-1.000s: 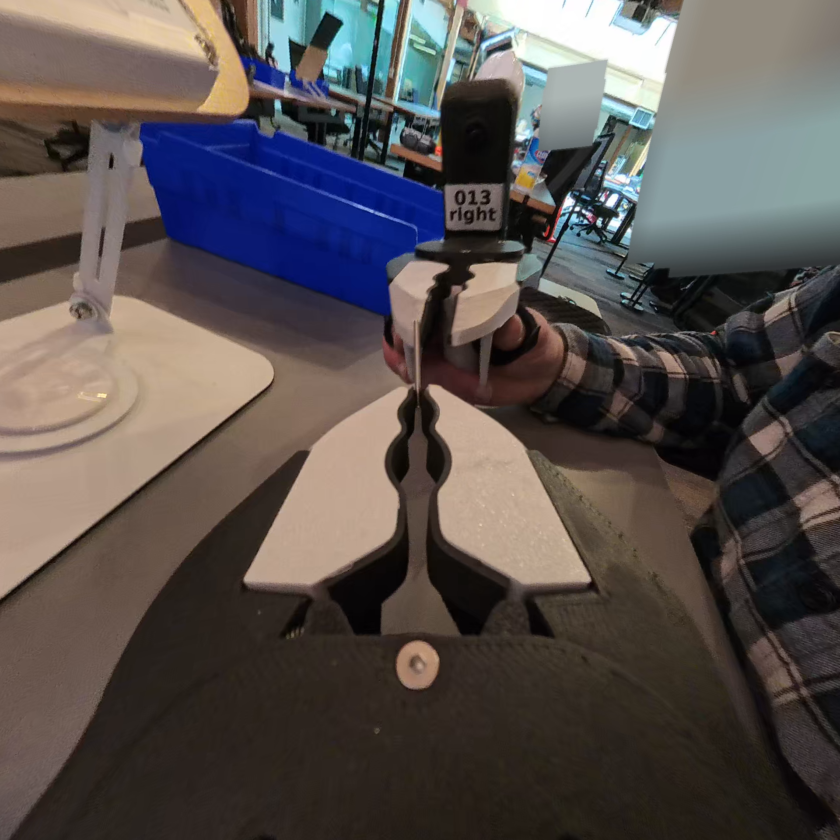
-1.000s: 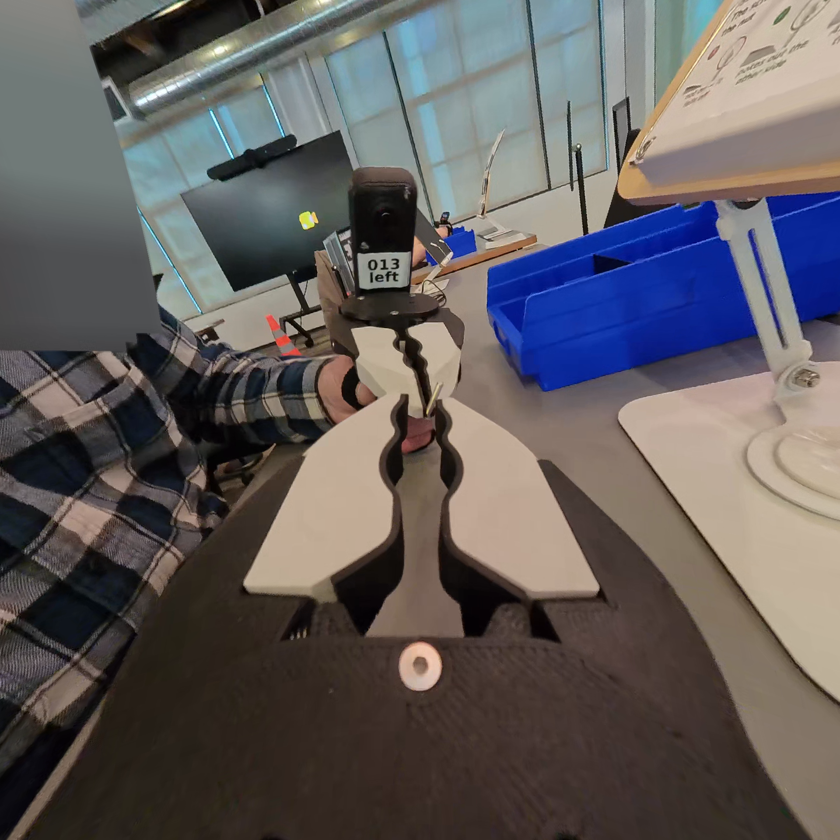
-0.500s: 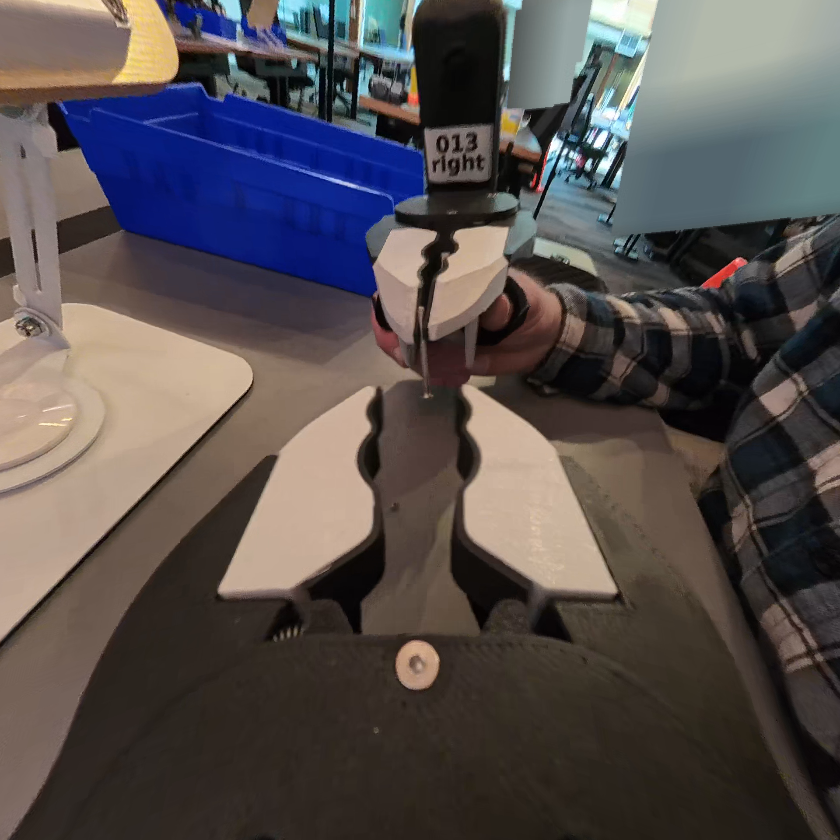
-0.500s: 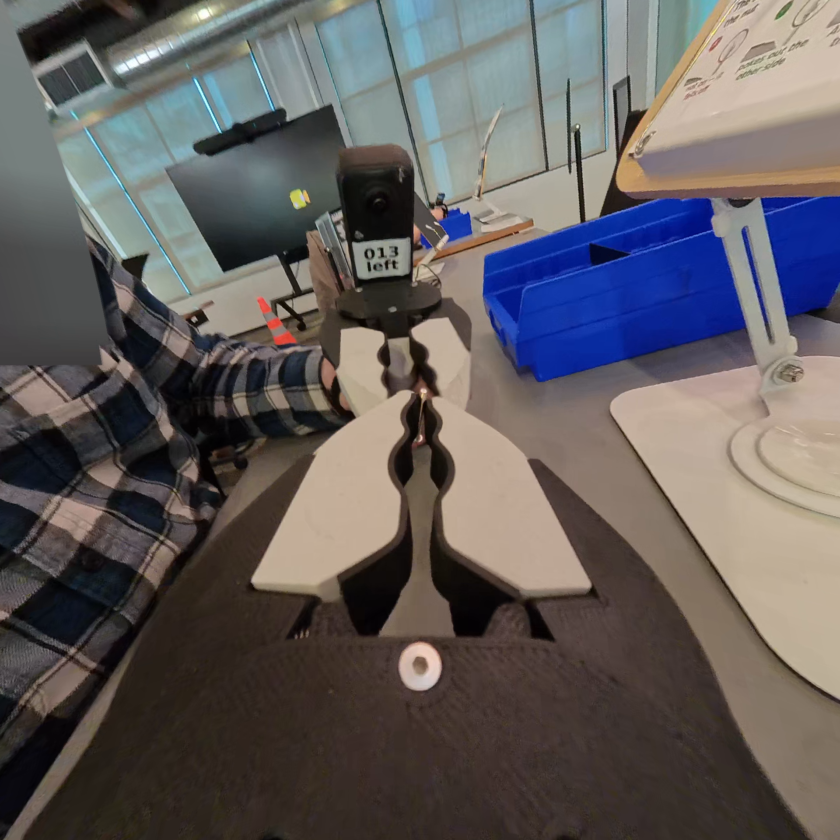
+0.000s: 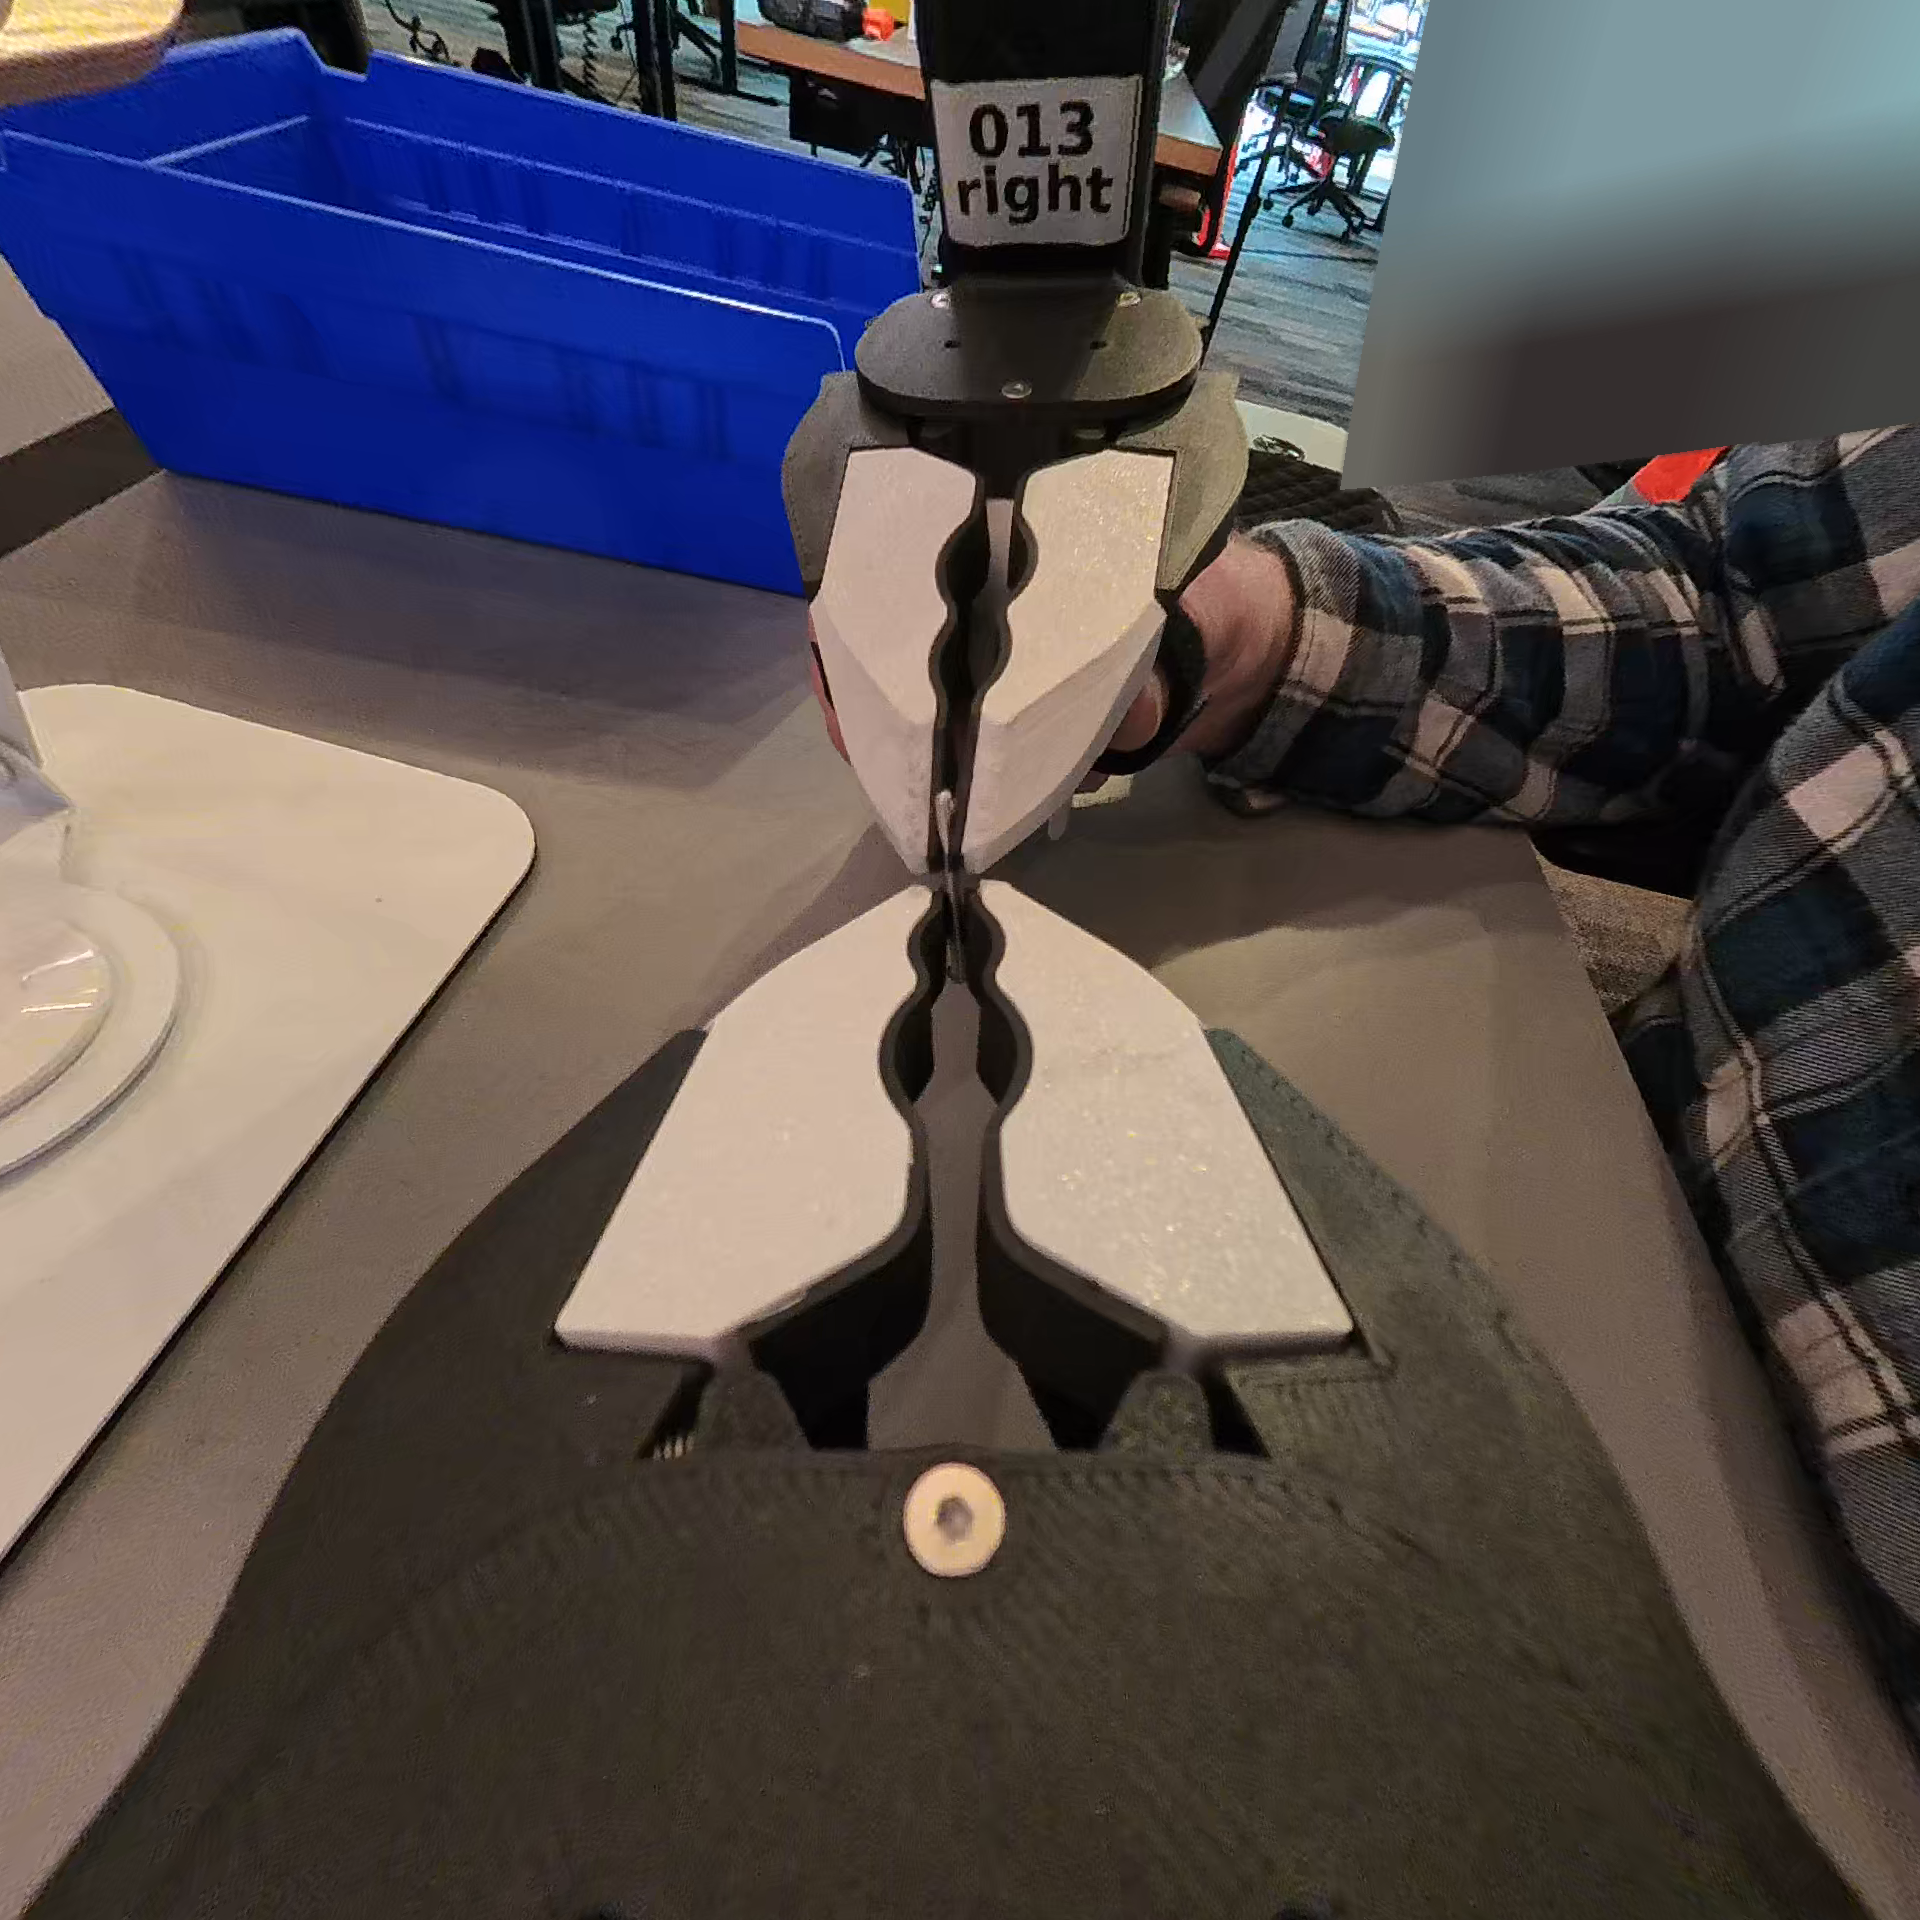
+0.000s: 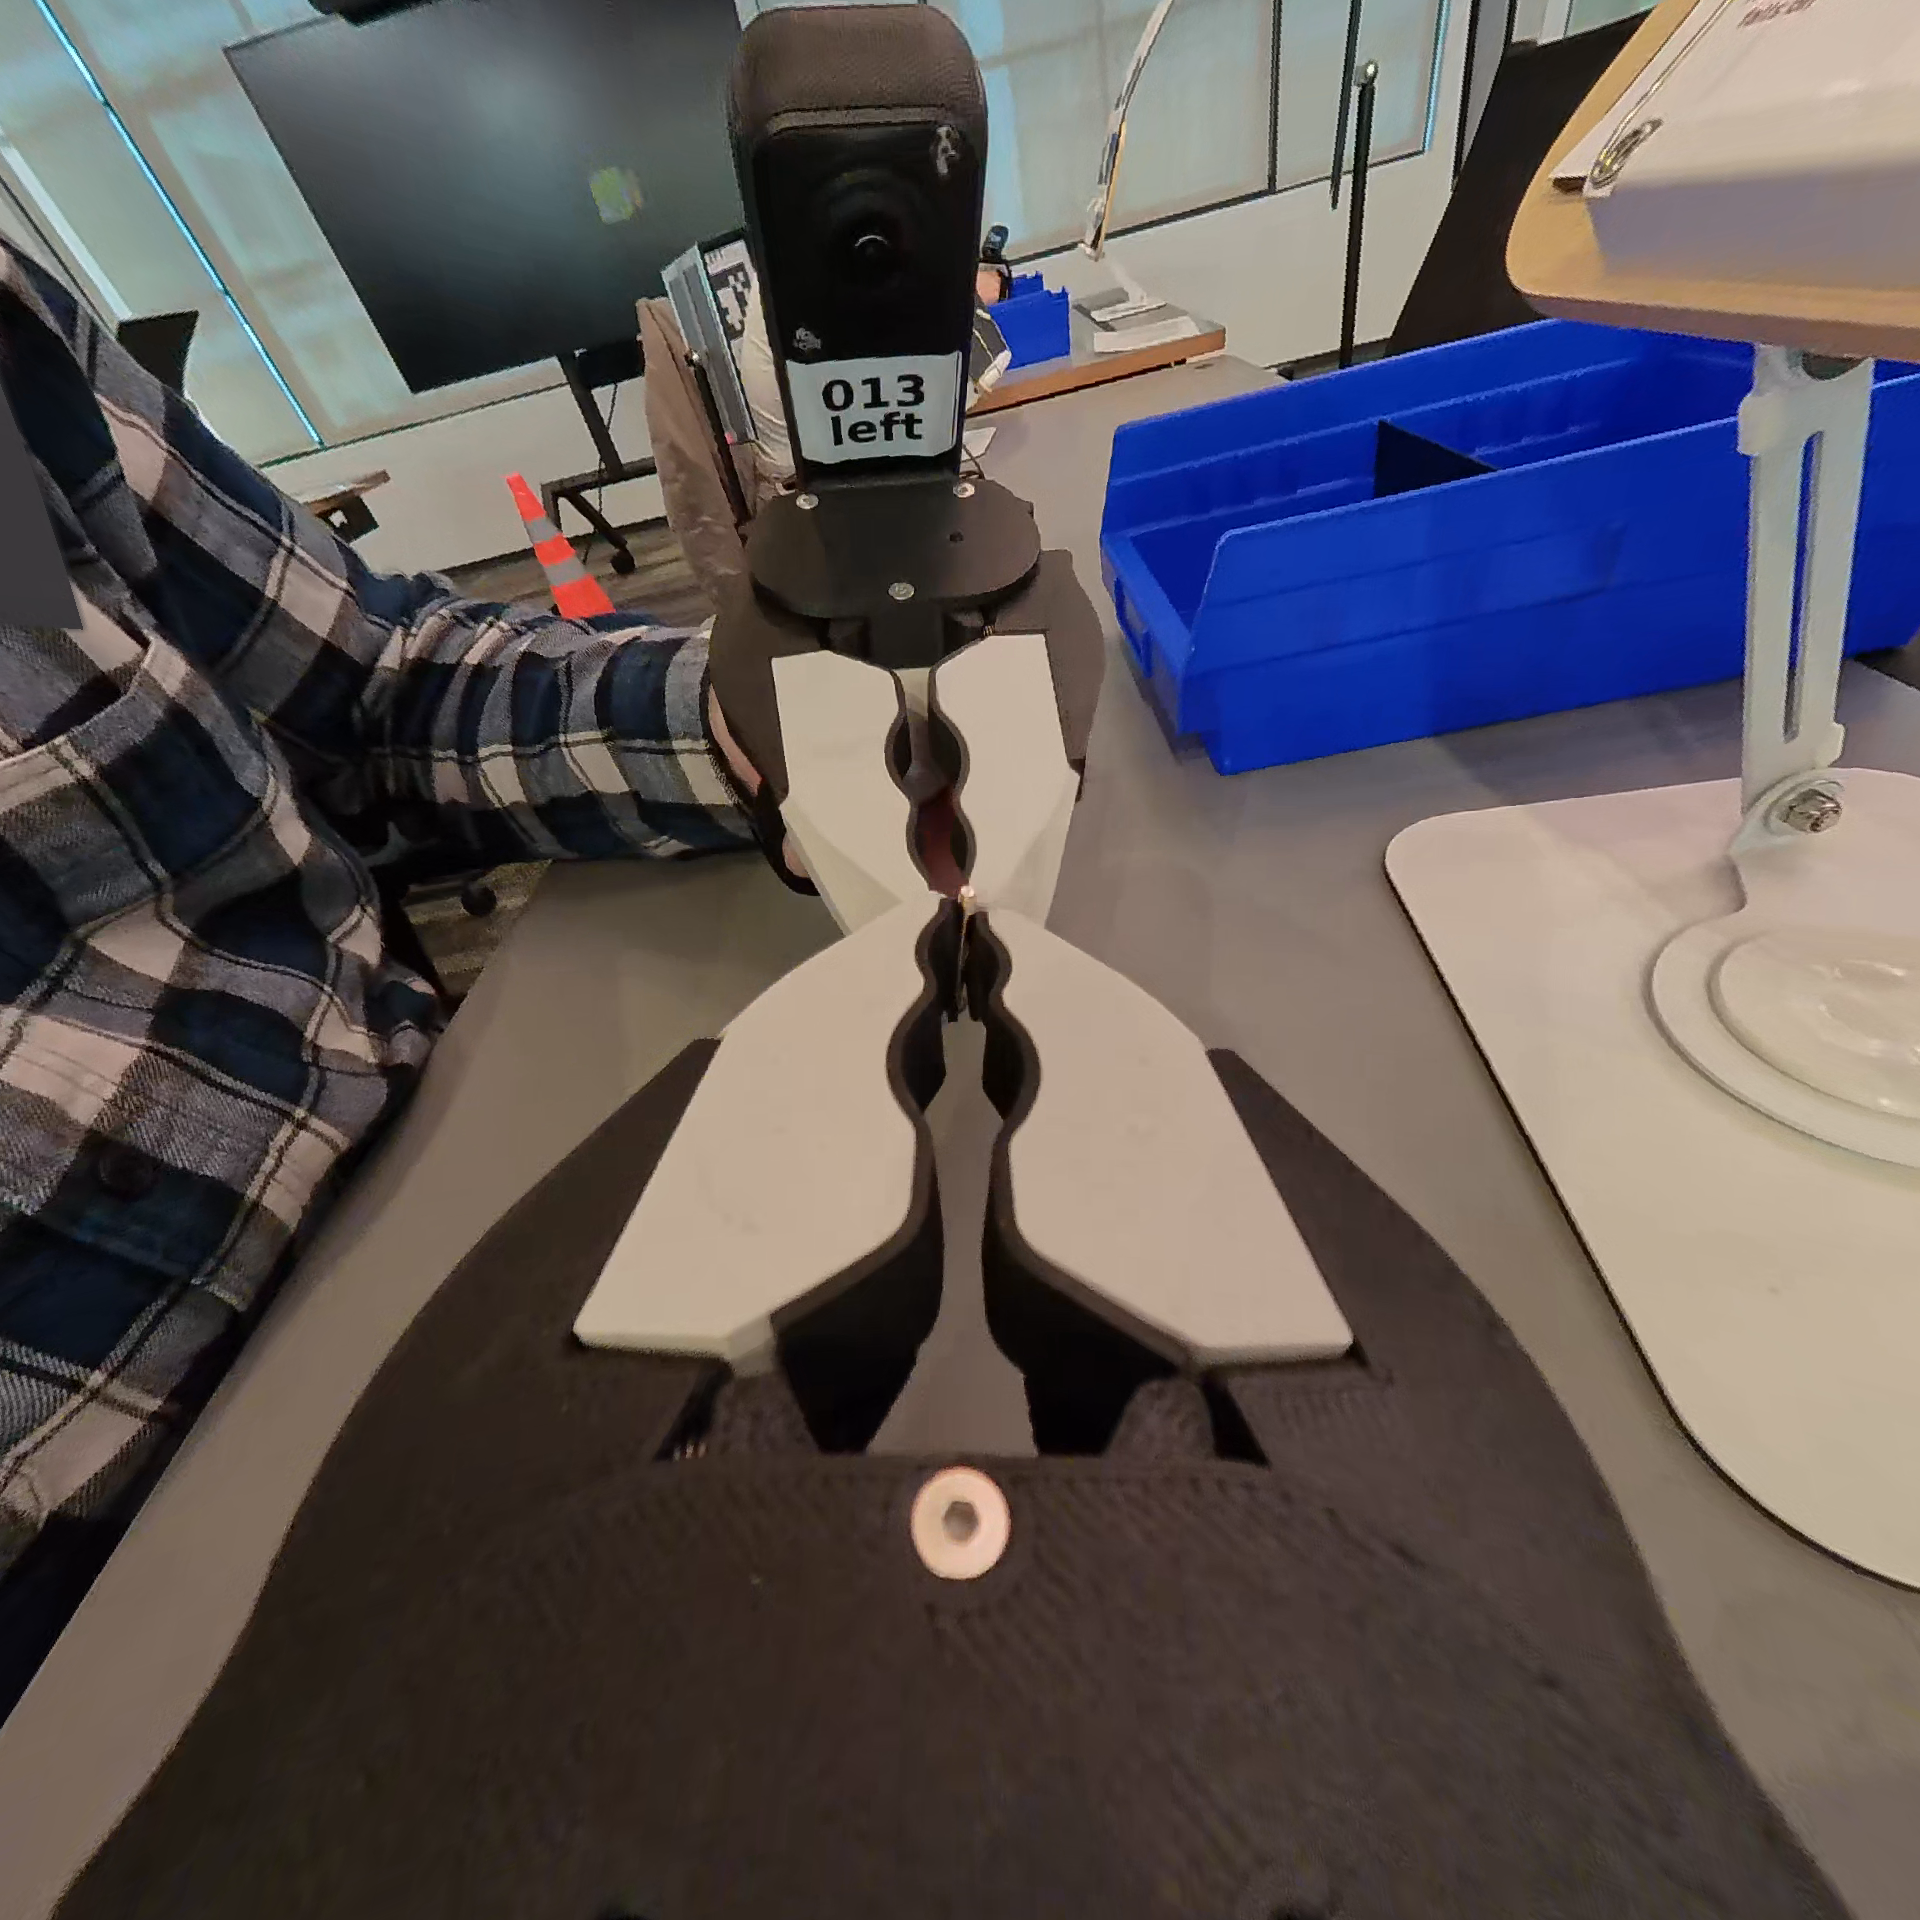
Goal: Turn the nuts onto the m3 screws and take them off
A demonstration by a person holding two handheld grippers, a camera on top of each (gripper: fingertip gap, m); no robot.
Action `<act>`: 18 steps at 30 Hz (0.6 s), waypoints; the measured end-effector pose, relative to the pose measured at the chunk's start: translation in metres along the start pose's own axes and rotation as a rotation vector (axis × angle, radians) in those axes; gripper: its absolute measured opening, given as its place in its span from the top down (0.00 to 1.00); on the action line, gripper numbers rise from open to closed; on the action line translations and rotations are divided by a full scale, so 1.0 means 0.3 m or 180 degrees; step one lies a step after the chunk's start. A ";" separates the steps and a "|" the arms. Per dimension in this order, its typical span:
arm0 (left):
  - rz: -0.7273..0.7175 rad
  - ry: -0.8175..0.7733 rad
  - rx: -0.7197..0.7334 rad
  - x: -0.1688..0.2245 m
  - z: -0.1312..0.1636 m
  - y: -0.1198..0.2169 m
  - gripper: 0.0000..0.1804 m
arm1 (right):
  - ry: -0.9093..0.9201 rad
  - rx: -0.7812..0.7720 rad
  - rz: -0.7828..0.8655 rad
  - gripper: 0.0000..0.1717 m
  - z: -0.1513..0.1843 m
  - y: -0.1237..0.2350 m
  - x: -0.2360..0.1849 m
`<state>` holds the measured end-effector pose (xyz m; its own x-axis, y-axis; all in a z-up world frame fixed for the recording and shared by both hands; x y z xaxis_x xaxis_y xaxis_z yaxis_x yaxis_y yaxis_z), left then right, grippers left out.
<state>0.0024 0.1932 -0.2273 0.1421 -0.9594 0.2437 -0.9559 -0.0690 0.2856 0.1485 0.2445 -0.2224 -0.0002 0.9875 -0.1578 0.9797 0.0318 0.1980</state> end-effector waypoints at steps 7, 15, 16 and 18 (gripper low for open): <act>0.0005 -0.0035 0.0086 -0.006 0.003 0.007 0.99 | -0.0017 0.0057 0.0018 0.99 -0.002 -0.002 0.003; -0.0305 -0.0195 0.0441 -0.054 0.018 0.089 0.99 | 0.0152 -0.0326 0.0105 0.90 0.030 0.039 0.042; -0.0321 -0.0194 0.0519 -0.059 0.024 0.096 0.99 | 0.0239 -0.0489 0.0085 0.91 0.042 0.035 0.038; -0.0395 -0.0190 0.0589 -0.074 0.041 0.102 0.99 | 0.0453 -0.0808 0.0101 0.91 0.070 0.024 0.029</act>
Point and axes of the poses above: each gripper's, where its closed fingertips meet, y back along the fingers, z out of its underside, x = y × z across the jaws, the point moved 9 cm from there along y, back along the fingers, and after that the axes turned 14 degrees about z, right-handed, at the moved point
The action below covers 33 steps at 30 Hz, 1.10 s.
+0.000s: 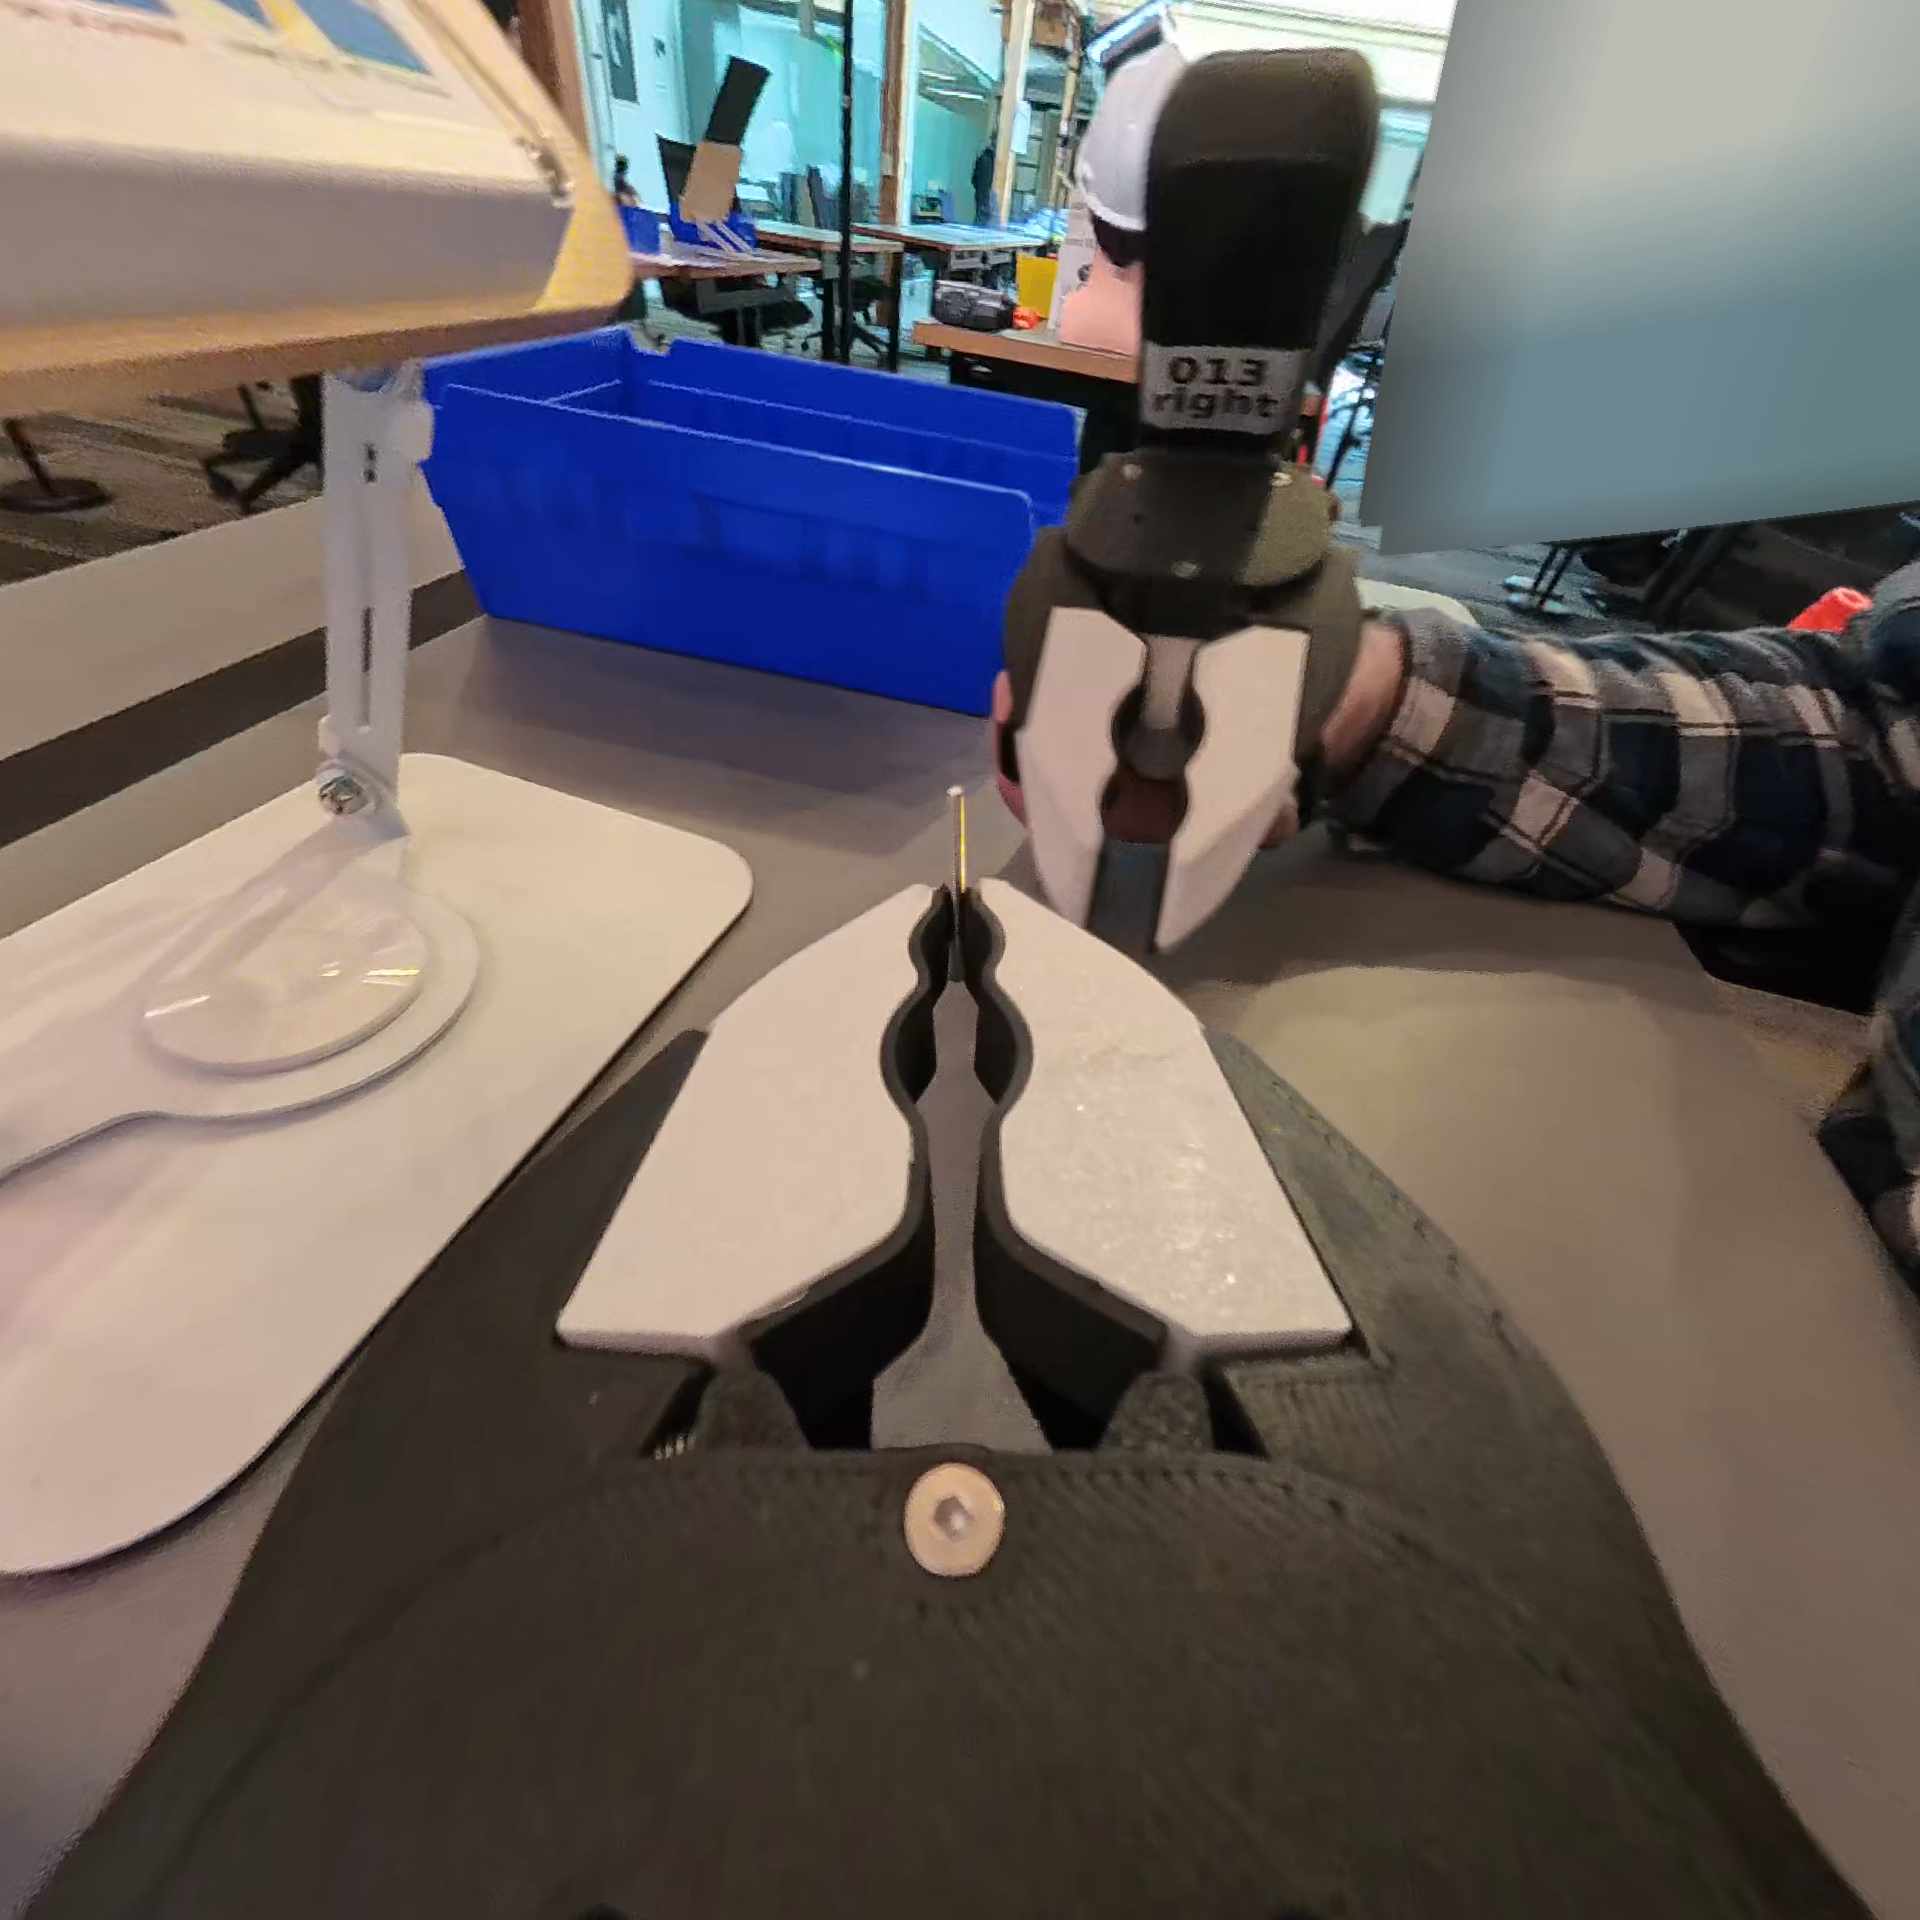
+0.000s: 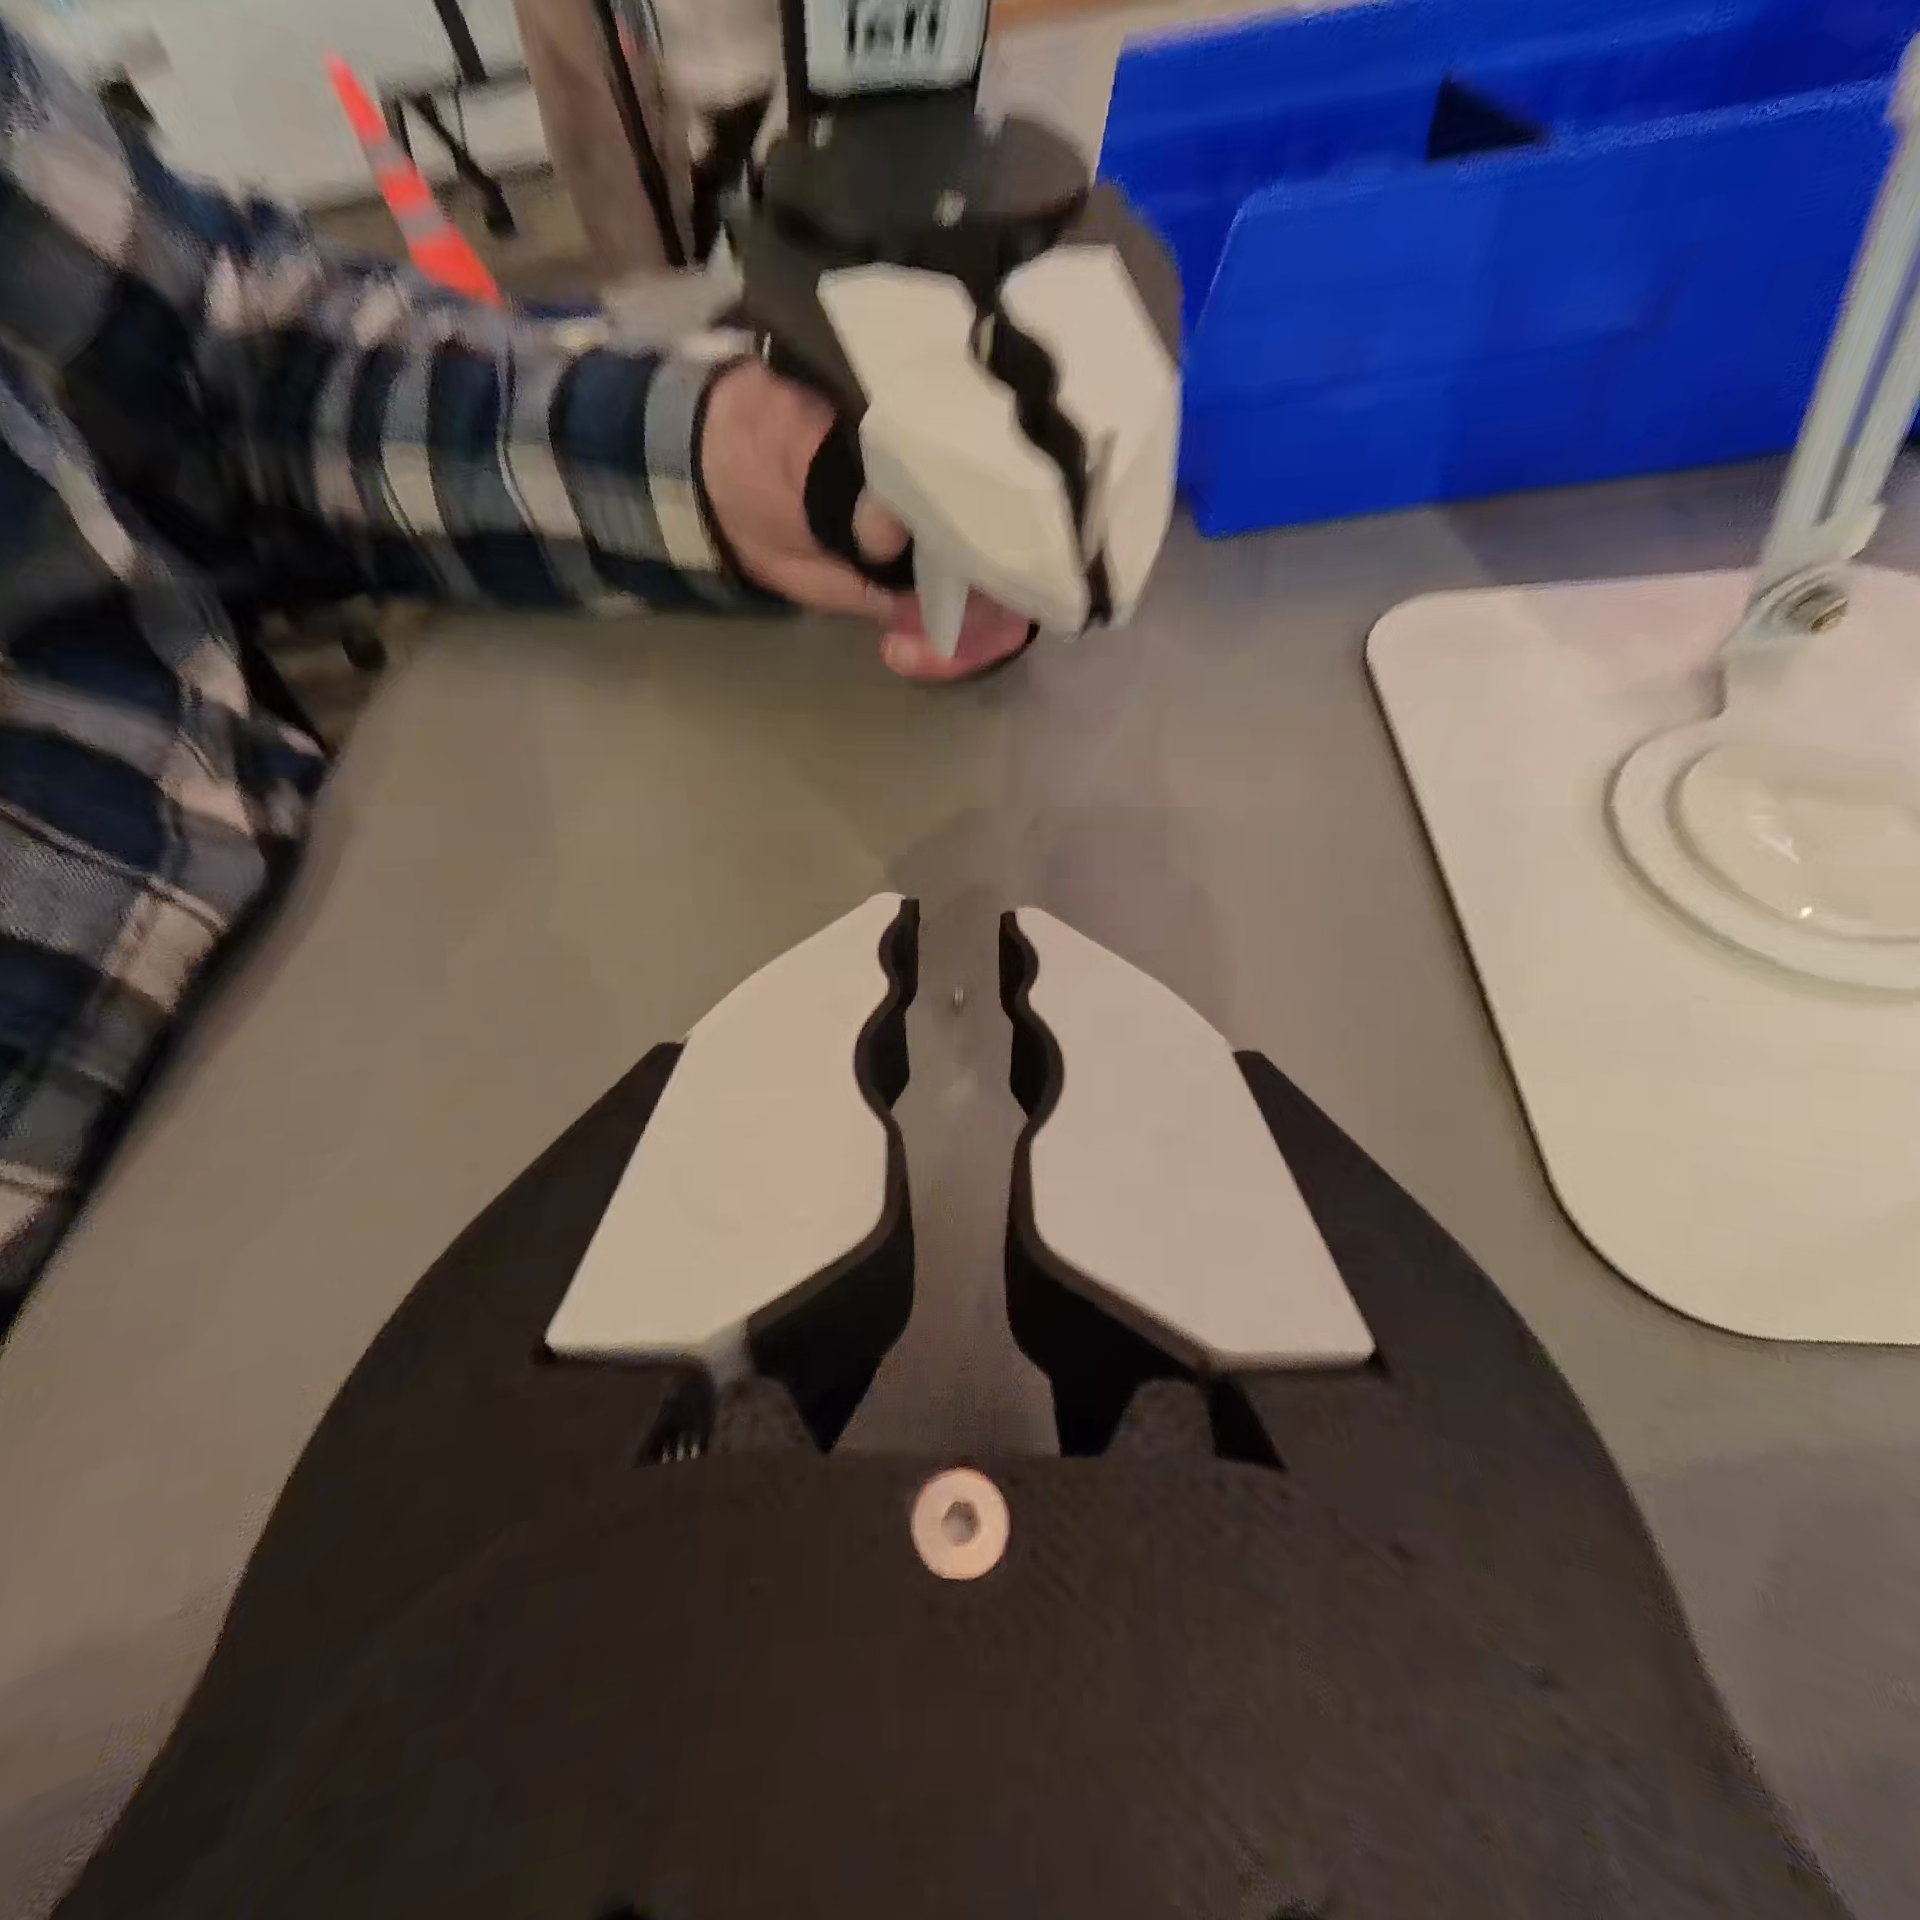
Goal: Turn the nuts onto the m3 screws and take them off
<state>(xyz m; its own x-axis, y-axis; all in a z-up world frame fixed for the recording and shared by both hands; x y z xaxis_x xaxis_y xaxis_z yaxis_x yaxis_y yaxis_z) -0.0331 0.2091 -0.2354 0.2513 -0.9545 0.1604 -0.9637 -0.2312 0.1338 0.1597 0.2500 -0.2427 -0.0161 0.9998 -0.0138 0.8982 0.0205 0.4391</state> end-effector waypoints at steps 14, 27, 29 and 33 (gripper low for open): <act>-0.0050 -0.0089 0.0148 -0.016 0.002 0.018 0.99 | 0.0368 -0.0828 0.0255 0.94 0.049 -0.120 -0.053; -0.0019 -0.0085 0.0148 -0.017 0.001 0.017 0.99 | 0.0219 -0.0881 0.0388 1.00 0.051 -0.128 -0.036; -0.0006 -0.0065 0.0158 -0.020 0.001 0.018 0.99 | 0.0217 -0.0868 0.0380 0.98 0.051 -0.126 -0.037; -0.0005 -0.0053 0.0168 -0.021 0.001 0.019 0.99 | 0.0358 -0.0783 0.0244 0.95 0.042 -0.138 -0.059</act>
<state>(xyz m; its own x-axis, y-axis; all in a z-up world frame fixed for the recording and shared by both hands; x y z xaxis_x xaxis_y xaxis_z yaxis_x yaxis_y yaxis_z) -0.0401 0.2136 -0.2358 0.2518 -0.9570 0.1440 -0.9668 -0.2420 0.0822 0.1282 0.2314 -0.2720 -0.0132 0.9925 0.1218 0.7653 -0.0684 0.6400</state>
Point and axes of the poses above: each gripper's, where its closed fingertips meet, y back along the fingers, z out of its underside, x = y × z across the jaws, the point moved 9 cm from there along y, back along the fingers, and after that the axes turned 14 degrees about z, right-handed, at the moved point
